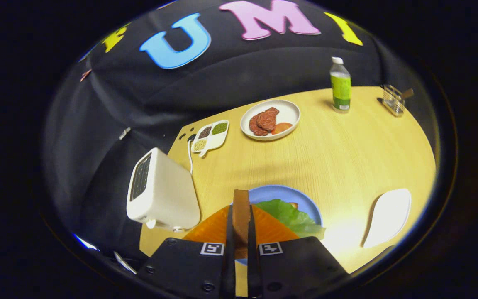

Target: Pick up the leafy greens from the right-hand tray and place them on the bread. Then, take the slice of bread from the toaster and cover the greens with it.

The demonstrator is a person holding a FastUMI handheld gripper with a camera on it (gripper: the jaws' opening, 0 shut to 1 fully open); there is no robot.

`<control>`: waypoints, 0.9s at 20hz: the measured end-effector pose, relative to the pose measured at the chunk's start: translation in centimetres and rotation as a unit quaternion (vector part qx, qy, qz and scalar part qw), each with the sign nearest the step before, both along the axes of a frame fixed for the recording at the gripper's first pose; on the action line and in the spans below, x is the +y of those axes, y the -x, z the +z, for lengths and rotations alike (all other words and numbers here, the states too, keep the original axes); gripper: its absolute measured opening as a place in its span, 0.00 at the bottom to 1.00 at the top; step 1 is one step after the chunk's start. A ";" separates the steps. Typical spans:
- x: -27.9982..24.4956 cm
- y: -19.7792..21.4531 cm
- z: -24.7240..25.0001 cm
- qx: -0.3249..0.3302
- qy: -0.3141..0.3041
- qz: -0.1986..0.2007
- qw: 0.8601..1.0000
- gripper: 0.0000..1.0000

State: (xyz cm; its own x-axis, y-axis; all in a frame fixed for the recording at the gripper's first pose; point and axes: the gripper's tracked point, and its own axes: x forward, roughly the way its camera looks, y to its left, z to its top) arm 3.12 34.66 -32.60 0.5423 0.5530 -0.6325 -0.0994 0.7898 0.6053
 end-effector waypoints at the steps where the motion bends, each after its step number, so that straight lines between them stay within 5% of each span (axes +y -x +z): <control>1: -0.3 -0.4 -0.5 0.001 -0.001 -0.015 1.000 0.16; 7: -1.7 0.5 -4.5 0.031 0.007 -0.051 0.998 0.16; 18: -3.8 1.0 -7.0 0.031 0.065 -0.010 0.997 0.25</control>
